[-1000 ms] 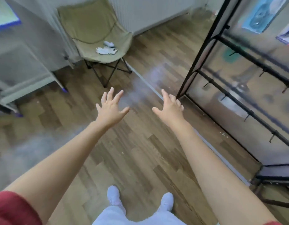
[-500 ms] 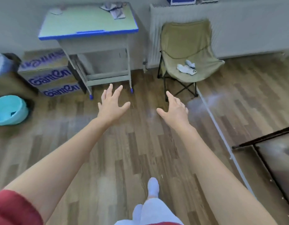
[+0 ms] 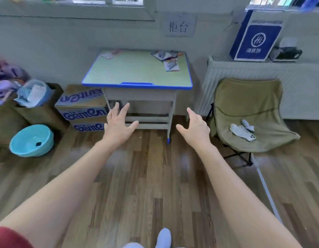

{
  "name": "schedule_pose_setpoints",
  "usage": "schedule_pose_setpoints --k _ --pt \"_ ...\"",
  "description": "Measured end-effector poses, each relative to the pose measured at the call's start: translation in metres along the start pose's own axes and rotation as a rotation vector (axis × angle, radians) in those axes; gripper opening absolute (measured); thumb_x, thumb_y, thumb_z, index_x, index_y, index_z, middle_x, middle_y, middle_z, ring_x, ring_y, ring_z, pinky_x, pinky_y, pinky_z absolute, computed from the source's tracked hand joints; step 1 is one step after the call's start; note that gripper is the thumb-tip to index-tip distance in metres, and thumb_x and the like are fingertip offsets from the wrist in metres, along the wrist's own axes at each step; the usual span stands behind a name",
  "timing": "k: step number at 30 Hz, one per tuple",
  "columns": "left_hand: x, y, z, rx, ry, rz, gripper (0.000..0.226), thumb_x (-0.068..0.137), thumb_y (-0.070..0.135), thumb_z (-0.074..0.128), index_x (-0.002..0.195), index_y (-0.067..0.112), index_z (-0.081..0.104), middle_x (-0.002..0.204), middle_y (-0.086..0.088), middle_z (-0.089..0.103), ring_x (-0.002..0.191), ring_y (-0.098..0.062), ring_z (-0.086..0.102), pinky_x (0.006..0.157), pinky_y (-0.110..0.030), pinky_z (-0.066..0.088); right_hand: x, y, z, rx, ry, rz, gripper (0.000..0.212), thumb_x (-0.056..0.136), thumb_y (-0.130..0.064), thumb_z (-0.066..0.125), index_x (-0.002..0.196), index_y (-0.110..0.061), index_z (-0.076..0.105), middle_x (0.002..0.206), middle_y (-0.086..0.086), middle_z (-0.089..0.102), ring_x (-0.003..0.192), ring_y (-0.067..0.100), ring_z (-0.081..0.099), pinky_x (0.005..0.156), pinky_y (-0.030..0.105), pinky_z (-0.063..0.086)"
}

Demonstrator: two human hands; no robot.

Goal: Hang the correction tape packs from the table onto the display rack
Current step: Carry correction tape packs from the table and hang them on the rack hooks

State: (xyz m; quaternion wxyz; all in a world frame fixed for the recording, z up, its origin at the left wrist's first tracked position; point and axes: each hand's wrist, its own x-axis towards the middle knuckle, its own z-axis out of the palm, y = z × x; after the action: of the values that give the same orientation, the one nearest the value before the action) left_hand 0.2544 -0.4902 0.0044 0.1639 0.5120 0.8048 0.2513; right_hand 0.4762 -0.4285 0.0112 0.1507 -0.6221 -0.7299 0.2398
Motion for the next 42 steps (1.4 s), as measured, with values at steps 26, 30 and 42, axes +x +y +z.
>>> schedule_pose_setpoints --k 26,30,42 --pt "0.460 0.014 0.038 0.002 -0.172 0.056 0.067 0.094 0.039 0.054 0.151 0.030 0.020 0.160 -0.003 0.006 0.146 -0.021 0.004 0.114 -0.047 0.019 0.432 -0.074 0.054 -0.071 -0.018 0.228 0.075 0.089 -0.036 0.057 0.150 -0.021 0.016 0.153 0.015 0.017 0.135 0.034 0.027 0.105 0.044 0.029" --pt "0.511 0.019 0.057 0.015 -0.196 0.035 0.067 0.094 0.038 0.055 0.151 0.029 0.021 0.160 -0.003 0.007 0.146 -0.022 0.005 0.114 -0.046 0.019 0.485 -0.068 0.068 -0.069 -0.030 0.249 0.077 0.088 -0.037 0.060 0.149 -0.019 0.017 0.150 0.014 0.022 0.132 0.035 0.030 0.101 0.043 0.031" --pt "0.645 0.074 0.141 0.006 -0.348 -0.036 0.071 0.092 0.039 0.056 0.151 0.030 0.018 0.161 -0.006 0.004 0.146 -0.029 0.004 0.116 -0.048 0.018 0.604 -0.043 0.119 -0.177 -0.092 0.261 0.091 0.075 -0.054 0.068 0.147 -0.024 0.021 0.150 0.016 0.022 0.136 0.032 0.025 0.105 0.037 0.026"
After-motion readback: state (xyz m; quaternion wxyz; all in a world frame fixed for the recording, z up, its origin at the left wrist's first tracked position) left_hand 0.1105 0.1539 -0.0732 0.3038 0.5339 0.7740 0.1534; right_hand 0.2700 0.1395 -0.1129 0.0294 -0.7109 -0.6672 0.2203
